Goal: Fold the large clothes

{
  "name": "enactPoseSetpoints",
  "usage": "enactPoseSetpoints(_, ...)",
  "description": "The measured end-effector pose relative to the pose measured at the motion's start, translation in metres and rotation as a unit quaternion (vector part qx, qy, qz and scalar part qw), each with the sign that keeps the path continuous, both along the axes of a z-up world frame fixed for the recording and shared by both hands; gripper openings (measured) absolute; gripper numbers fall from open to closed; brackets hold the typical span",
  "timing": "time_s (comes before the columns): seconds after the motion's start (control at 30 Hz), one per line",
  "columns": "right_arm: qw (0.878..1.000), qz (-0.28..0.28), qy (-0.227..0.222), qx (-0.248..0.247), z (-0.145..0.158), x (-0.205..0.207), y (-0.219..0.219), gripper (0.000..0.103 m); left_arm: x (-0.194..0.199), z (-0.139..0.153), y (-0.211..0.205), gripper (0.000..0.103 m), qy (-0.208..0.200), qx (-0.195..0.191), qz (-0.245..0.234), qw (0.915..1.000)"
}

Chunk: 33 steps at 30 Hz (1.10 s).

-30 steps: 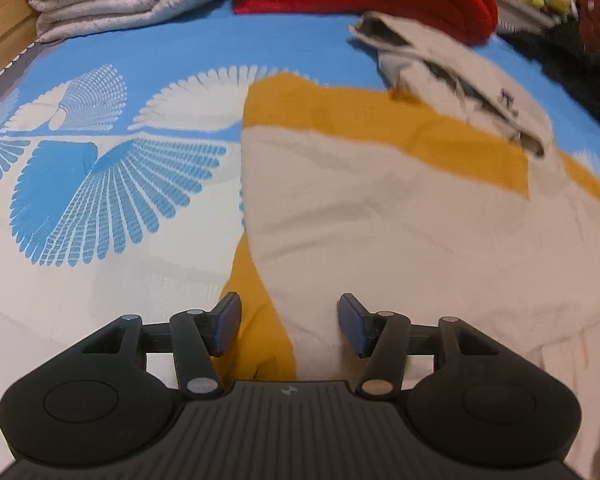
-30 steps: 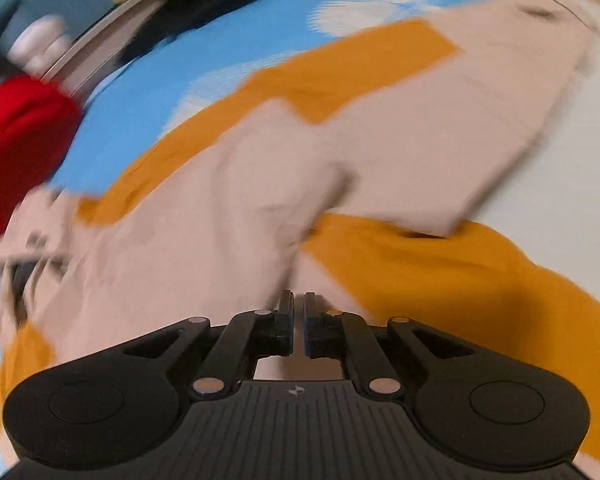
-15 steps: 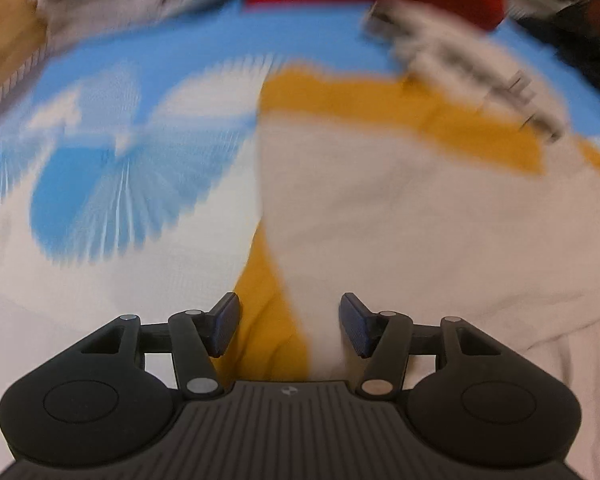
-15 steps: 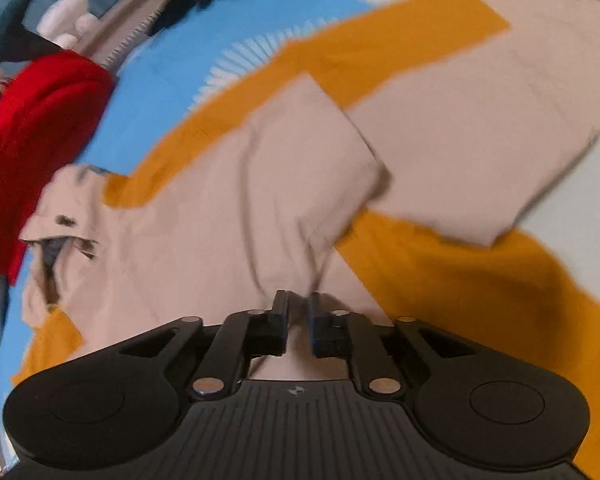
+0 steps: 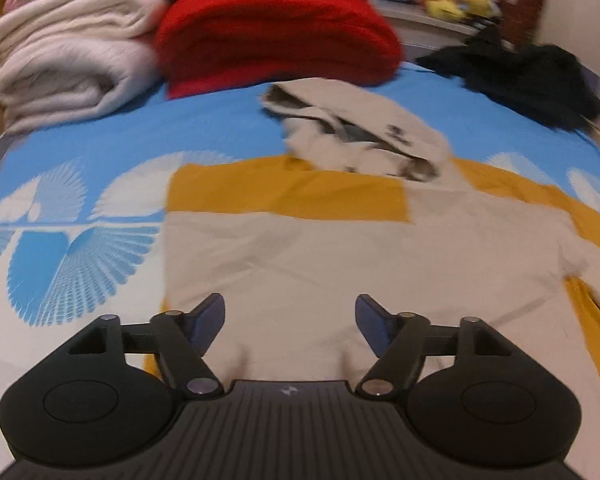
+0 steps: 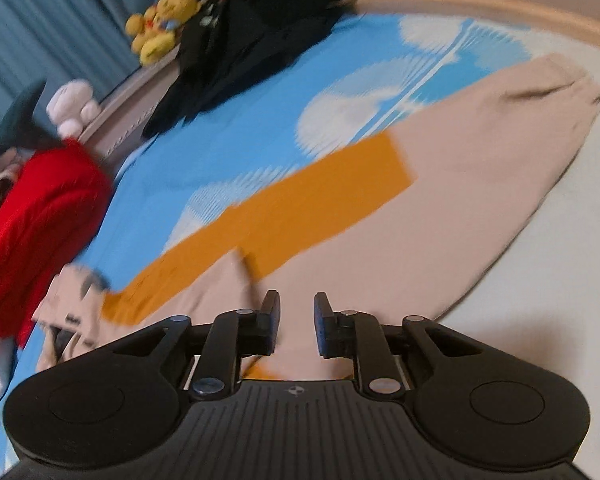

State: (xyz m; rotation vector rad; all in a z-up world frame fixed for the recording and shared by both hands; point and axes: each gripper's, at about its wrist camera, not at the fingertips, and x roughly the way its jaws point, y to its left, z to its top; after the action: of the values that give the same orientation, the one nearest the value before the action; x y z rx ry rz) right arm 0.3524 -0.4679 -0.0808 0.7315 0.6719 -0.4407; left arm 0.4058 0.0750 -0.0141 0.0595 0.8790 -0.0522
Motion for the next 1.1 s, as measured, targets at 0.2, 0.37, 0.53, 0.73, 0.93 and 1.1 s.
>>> enactPoseSetpoints(0.2, 0.995, -0.098, -0.016, 0.003, -0.005, -0.05, -0.103, 0.02, -0.025, -0.009, -0.028, 0.077, 0.013, 0.02, -0.055, 0.9982)
enactPoseSetpoints(0.37, 0.985, -0.174, -0.023, -0.004, -0.022, -0.081, -0.179, 0.02, -0.028, -0.014, -0.035, 0.077, 0.016, 0.018, -0.055, 0.9982)
enactPoseSetpoints(0.53, 0.973, -0.222, -0.029, 0.062, -0.061, -0.093, -0.229, 0.024, -0.021, -0.018, -0.033, 0.077, 0.022, 0.024, -0.045, 0.9985)
enactPoseSetpoints(0.73, 0.964, -0.235, -0.039, 0.118, -0.094, -0.089, -0.247, 0.027, -0.018, -0.019, -0.032, 0.077, 0.027, 0.019, -0.045, 0.9984)
enactPoseSetpoints(0.93, 0.961, -0.236, -0.055, 0.131, -0.101, -0.082, -0.247, 0.028, -0.014, -0.023, -0.028, 0.077, 0.034, 0.014, -0.036, 0.9987)
enactPoseSetpoints(1.1, 0.959, -0.243, -0.064, 0.131, -0.104, -0.08, -0.249, 0.028, -0.015, -0.022, -0.024, 0.077, 0.034, 0.013, -0.036, 0.9987)
